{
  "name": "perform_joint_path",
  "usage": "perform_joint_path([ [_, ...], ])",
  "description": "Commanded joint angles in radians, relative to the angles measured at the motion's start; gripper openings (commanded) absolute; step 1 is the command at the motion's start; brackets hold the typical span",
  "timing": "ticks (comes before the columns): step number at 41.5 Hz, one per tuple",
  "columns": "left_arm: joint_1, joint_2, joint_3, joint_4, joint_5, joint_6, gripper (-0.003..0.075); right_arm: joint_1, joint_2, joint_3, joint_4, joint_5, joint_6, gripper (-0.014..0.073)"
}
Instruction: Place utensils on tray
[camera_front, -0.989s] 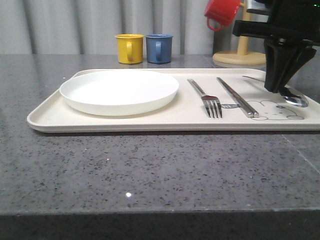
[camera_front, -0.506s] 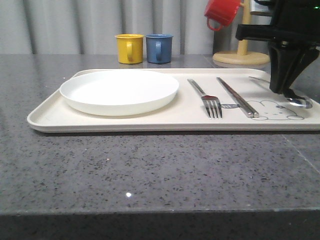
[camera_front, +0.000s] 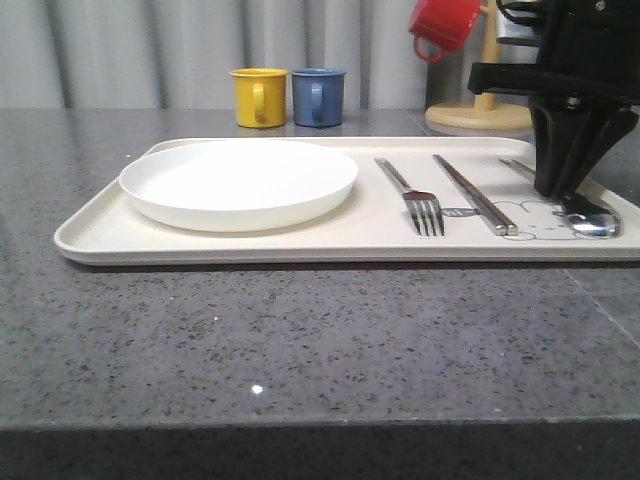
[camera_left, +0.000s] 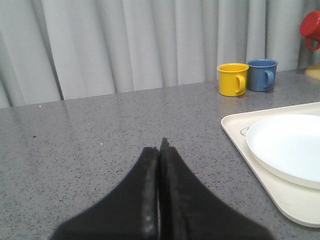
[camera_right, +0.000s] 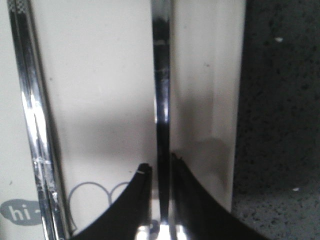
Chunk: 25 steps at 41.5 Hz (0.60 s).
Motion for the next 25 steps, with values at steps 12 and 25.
perform_joint_path([
  [12,0.0,0.01,-0.028,-0.011,-0.085,-0.007,-0.0019,-0.003,-0.117,-0.084,0.007,-0.007,-0.011,0.0318],
  [25,0.0,0.01,-0.028,-0.011,-0.085,-0.007,-0.0019,-0.003,-0.282,-0.14,0.005,0.005,-0.09,0.0143],
])
